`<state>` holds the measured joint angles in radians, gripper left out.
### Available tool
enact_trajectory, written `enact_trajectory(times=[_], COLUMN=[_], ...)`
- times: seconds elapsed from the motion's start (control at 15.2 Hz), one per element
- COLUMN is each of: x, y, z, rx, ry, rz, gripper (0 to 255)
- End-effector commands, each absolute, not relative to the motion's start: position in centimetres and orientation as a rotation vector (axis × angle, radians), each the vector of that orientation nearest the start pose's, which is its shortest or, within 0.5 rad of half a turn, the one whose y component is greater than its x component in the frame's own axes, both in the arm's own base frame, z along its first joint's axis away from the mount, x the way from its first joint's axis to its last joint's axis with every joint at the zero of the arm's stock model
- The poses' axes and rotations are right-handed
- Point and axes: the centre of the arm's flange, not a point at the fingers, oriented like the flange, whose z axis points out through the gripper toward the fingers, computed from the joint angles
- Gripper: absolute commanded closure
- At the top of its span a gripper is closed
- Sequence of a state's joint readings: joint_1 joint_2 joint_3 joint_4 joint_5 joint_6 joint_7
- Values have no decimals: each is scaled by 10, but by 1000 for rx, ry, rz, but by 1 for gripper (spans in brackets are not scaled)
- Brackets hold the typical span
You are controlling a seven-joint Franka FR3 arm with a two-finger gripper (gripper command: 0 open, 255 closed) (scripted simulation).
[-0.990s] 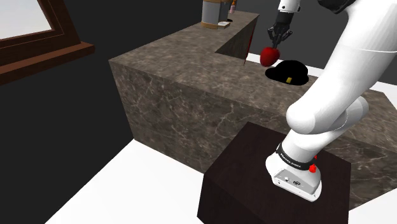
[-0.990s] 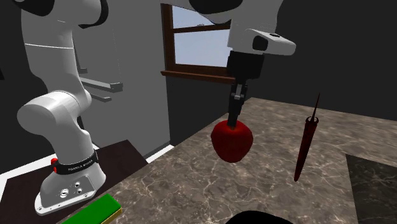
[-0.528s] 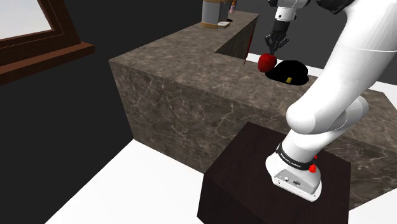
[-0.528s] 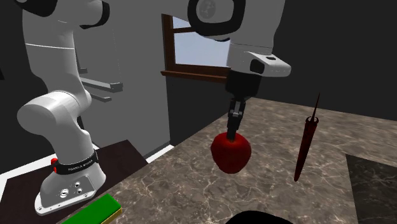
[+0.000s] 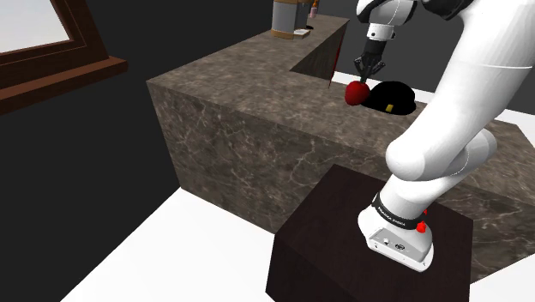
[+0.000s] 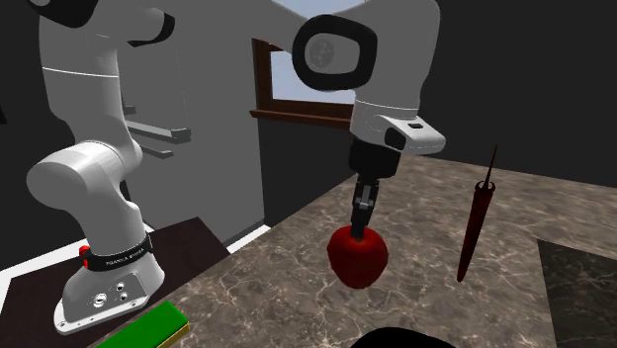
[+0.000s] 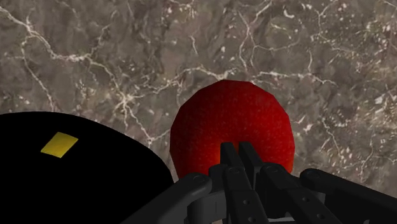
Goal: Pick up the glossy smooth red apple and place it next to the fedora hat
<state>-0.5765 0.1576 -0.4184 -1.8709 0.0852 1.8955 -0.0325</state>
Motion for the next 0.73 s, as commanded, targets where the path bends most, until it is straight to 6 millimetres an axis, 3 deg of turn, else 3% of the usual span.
enact_trajectory(times=[0.0,0.2,0.66], x=[330,330,330], y=[-481,-481,-481], z=[416,405,405], rx=[-2696,-2696,-2696], ry=[1462,1462,1462], rz=[146,146,146], gripper=[255,255,255])
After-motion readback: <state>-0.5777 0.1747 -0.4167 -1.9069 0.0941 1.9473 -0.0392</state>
